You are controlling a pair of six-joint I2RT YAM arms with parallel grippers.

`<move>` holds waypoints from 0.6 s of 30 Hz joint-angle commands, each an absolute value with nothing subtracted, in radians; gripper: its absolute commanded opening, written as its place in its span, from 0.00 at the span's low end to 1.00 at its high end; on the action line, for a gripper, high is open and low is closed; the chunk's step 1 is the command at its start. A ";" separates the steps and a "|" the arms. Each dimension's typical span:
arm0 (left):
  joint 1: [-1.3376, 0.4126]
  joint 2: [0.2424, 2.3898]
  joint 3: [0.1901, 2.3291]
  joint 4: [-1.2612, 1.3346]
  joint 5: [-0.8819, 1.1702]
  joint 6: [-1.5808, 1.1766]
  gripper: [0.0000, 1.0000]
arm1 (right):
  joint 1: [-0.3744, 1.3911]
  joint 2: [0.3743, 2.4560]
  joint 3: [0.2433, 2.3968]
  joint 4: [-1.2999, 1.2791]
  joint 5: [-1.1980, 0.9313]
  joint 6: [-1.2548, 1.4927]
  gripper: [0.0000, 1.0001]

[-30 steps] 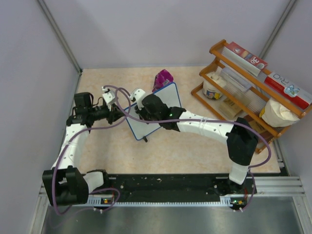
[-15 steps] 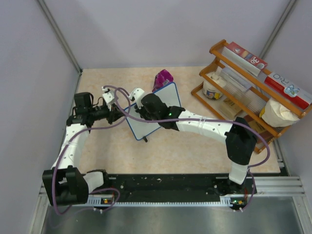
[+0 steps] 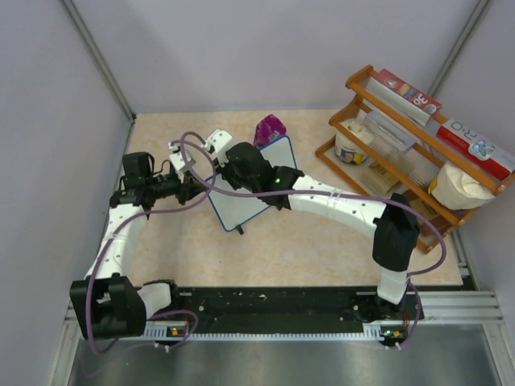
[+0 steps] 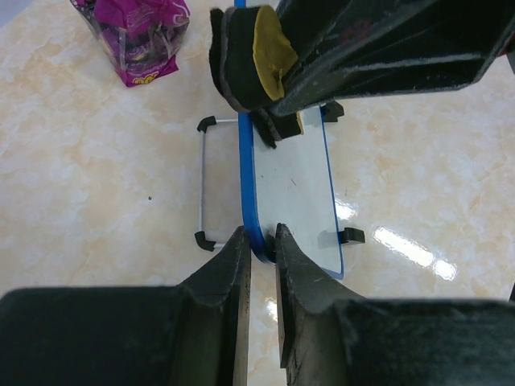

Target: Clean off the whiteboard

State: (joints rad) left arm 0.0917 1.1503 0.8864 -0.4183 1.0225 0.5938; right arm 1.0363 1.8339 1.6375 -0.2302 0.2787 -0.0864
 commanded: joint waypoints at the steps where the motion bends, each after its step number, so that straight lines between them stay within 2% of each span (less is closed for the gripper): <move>1: 0.083 1.147 0.894 -0.449 1.028 0.627 0.00 | 1.061 1.868 1.686 -0.218 0.291 -0.086 0.00; 18: 0.083 1.146 0.902 -0.456 1.040 0.629 0.00 | 1.068 1.876 1.592 -0.138 0.377 -0.163 0.00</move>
